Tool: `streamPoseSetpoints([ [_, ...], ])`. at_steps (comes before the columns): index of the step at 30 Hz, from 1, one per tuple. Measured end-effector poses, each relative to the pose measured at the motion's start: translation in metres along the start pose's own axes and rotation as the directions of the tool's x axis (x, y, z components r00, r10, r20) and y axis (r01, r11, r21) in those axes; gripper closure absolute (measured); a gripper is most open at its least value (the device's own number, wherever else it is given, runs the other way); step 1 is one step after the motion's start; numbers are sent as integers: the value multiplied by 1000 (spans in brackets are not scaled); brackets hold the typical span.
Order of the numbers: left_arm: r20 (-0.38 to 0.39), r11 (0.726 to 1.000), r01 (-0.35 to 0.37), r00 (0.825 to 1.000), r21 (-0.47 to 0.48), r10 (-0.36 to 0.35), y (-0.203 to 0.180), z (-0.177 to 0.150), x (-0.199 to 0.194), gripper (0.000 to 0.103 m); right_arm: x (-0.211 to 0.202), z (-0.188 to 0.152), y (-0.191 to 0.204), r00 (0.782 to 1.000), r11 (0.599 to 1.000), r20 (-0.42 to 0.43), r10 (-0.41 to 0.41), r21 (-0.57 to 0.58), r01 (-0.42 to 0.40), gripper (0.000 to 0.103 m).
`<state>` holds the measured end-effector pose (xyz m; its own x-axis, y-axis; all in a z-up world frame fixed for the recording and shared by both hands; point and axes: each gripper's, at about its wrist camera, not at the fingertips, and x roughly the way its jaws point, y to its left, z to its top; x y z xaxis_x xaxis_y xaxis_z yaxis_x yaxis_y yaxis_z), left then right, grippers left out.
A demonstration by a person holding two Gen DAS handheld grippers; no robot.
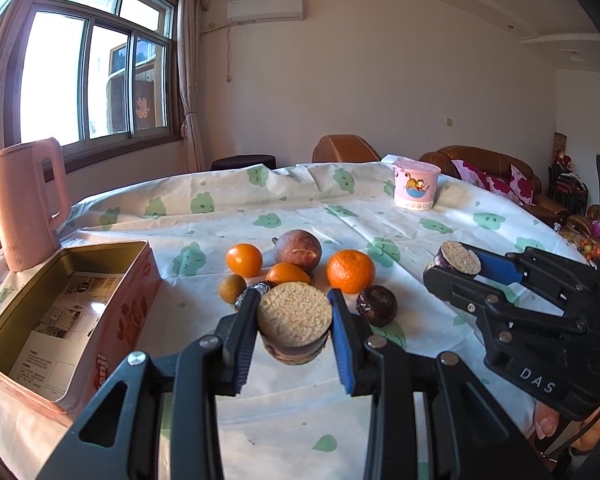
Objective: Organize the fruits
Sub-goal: 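Carry both held cakes up and over toward the open tin box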
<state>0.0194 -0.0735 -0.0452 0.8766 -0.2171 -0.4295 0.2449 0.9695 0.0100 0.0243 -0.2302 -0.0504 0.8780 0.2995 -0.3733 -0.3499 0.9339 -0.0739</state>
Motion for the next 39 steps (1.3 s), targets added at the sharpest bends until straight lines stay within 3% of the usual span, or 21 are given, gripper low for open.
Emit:
streamPoseSetpoints([
  [28,69,999,-25,997,22,24,-4,-2,-11,67,-10,-2,0,998,1000,68,-3,-4,3,68],
  [33,23,999,-27,999,-20,27,13,1,-10,67,-4,2,4,999,1000,33,-14,-26,14,68],
  [39,31,994,-82,996,-78,84,59,9,-25,67,3,29,16,997,997,20,72,-16,-71,68],
])
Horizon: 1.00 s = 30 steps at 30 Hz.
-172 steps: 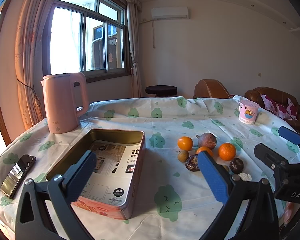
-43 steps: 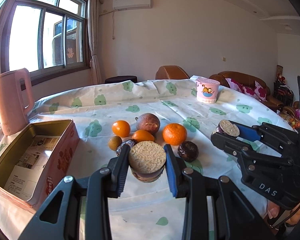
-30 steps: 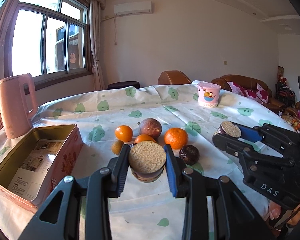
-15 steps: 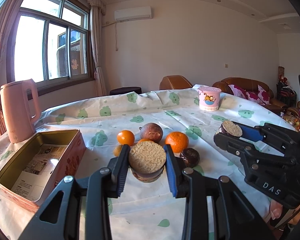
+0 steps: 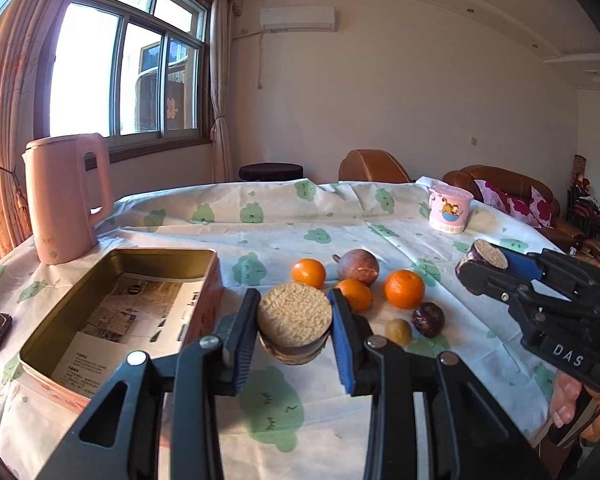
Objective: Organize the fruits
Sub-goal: 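Carry both held cakes up and over toward the open tin box, then lower both cakes into the tin box and open both tools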
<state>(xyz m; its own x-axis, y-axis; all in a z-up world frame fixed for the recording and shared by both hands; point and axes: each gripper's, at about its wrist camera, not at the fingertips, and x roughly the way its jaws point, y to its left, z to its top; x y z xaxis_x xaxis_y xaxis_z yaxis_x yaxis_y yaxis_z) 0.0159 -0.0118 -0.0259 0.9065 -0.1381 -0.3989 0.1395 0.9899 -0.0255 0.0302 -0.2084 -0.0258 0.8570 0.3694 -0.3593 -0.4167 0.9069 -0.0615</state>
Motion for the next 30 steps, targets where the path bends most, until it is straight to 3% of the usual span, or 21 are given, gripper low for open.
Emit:
streamPoseSetpoints([
  [10,10,995,-84,996,-59,85,78,25,-8,67,22,71,47,985,984,-20,172,-47,-173,68],
  [18,-59,989,-144,988,-48,141,125,44,14,67,63,125,82,972,968,-65,224,-97,-230,68],
  [23,-130,986,-161,979,-39,155,144,42,36,67,99,130,101,966,964,-110,233,-108,-244,68],
  [30,-187,984,-176,968,-33,167,157,37,56,67,147,111,122,953,961,-182,243,-90,-262,67],
])
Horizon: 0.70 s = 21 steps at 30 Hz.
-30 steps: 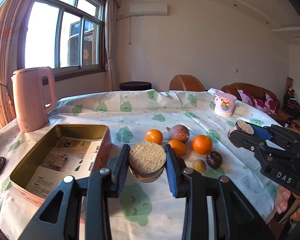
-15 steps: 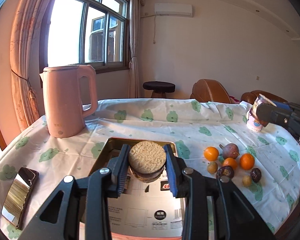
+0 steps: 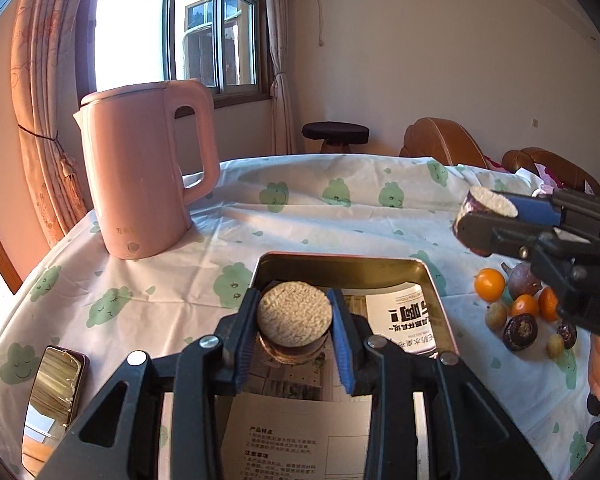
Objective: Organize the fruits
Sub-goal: 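Lower both cakes into the tin box and open both tools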
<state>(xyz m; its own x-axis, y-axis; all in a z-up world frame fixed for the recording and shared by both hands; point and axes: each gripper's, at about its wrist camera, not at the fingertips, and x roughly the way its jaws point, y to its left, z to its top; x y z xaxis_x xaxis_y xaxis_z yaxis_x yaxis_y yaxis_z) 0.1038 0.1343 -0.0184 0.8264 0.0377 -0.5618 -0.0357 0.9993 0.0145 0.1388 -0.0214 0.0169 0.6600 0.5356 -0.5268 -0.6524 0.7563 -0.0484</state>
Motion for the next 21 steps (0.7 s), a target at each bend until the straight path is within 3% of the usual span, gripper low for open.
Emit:
streamPoseSetpoints([
  [21,-94,998,-58,994,32,61,7,-2,25,67,62,-28,21,990,1000,-142,15,7,-14,67],
])
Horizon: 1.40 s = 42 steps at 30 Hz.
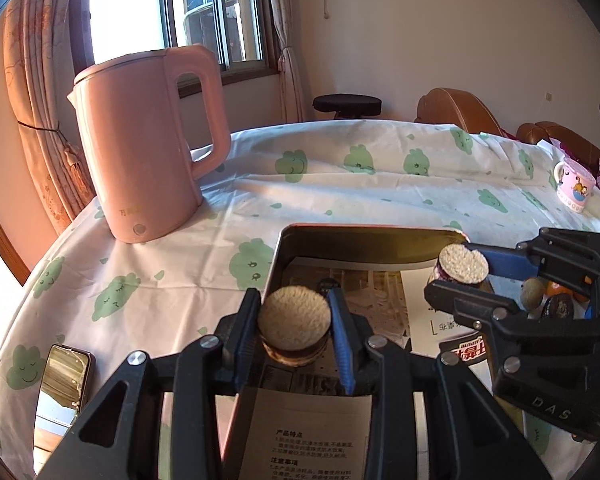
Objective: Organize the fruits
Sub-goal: 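Lower both cakes into the tin box and open both tools, then grasp a dark passion fruit with the right tool while the left tool grasps another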
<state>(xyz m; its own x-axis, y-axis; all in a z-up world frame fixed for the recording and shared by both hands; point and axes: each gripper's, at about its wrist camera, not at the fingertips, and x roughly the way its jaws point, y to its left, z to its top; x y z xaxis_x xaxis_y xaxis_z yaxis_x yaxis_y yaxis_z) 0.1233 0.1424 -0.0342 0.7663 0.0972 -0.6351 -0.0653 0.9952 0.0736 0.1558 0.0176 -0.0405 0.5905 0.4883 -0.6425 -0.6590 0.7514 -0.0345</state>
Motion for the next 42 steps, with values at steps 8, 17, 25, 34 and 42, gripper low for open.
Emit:
streamPoseSetpoints([
  [8,51,1000,-8,999,5,8,-5,-3,-14,41,-2,-4,1,1000,1000,2,-2,19,2,52],
  [17,163,998,64,985,-8,-61,-32,-17,-57,28,-75,-40,-33,995,996,80,-58,79,51,43],
  [25,160,983,174,970,63,-182,-97,-32,-67,28,-141,-98,-81,958,958,106,-265,145,249,41],
  [34,84,963,246,963,112,-256,-145,-30,-57,28,-151,-142,-127,949,924,1,-314,232,305,41],
  [42,24,952,281,958,119,-286,-163,-28,-44,28,-135,-149,-126,975,946,-58,-216,234,224,49],
])
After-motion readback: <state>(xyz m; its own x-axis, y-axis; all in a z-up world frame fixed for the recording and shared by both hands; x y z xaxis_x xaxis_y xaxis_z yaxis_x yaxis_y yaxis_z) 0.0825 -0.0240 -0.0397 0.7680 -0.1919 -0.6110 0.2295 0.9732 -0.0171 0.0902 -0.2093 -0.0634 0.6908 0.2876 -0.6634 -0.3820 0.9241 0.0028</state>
